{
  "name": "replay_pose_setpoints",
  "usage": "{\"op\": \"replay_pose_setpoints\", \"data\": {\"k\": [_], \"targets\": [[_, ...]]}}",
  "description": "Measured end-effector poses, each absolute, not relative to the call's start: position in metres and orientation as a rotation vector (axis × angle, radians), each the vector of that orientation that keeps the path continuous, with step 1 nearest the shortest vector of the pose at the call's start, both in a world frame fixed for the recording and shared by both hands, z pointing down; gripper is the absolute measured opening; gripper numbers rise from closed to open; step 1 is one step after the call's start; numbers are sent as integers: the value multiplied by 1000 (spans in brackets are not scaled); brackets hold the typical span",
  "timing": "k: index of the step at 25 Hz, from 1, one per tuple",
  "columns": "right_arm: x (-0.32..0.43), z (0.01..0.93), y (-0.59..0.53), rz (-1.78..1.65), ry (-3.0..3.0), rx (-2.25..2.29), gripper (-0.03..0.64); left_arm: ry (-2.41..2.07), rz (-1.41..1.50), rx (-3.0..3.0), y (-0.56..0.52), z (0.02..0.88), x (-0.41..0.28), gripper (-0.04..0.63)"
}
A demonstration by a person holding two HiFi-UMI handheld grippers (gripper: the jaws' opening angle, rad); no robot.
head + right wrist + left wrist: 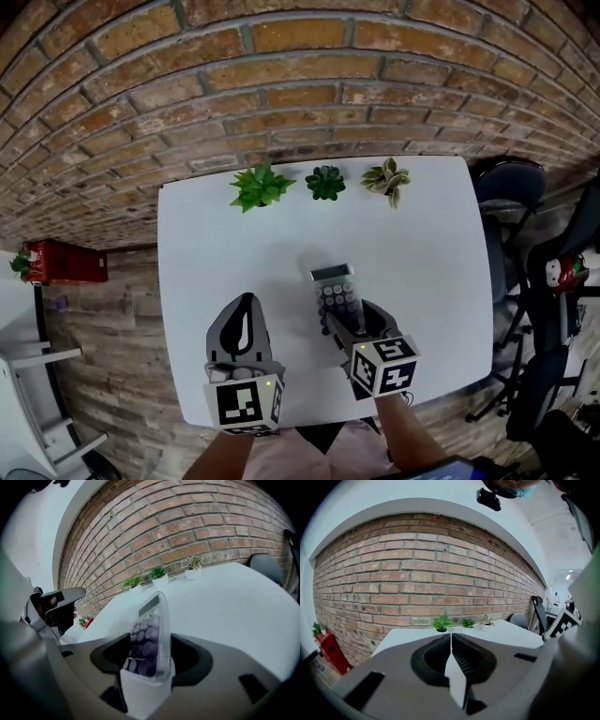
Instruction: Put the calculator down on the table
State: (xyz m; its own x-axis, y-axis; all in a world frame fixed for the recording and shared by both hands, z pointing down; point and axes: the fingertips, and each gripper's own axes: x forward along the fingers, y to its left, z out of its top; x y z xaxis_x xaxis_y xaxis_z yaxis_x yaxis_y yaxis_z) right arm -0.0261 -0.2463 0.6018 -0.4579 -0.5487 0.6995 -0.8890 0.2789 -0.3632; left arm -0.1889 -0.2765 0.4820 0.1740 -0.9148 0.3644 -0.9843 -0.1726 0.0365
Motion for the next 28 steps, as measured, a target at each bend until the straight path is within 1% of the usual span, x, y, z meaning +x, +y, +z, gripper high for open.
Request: {"op": "replay_pose_setpoints", "data": {"k": [3, 5, 6, 14, 19, 21, 23, 26, 28], "targets": [[-24, 605, -244, 1044, -2102, 1276, 302, -1823, 381, 2197, -276, 480, -184, 15], [-24, 609, -242, 1055, -2101, 1255, 369, -1825, 381, 2200, -275, 478, -182, 15], [-24, 611, -241, 1059, -2102, 1247, 381, -1826, 381, 2199, -275, 478, -182, 15], [-16, 604, -242, 1011, -2125, 1265, 388, -1849, 379, 2197, -268, 472, -175, 15], [-8, 570, -248, 949, -2201, 1295, 385, -1875, 347, 2224, -264, 452, -164, 15], [-7, 545, -252, 897, -2257, 1303, 382, -1895, 320, 2239, -262, 436, -158, 15], [-6, 512, -258, 820, -2331, 1311, 365, -1919, 271, 2258, -261, 415, -152, 15], [-7, 455, -268, 677, -2455, 1319, 309, -1946, 161, 2287, -262, 375, -142, 15], [-7, 419, -269, 587, -2518, 1328, 251, -1966, 117, 2320, -260, 346, -137, 15]]}}
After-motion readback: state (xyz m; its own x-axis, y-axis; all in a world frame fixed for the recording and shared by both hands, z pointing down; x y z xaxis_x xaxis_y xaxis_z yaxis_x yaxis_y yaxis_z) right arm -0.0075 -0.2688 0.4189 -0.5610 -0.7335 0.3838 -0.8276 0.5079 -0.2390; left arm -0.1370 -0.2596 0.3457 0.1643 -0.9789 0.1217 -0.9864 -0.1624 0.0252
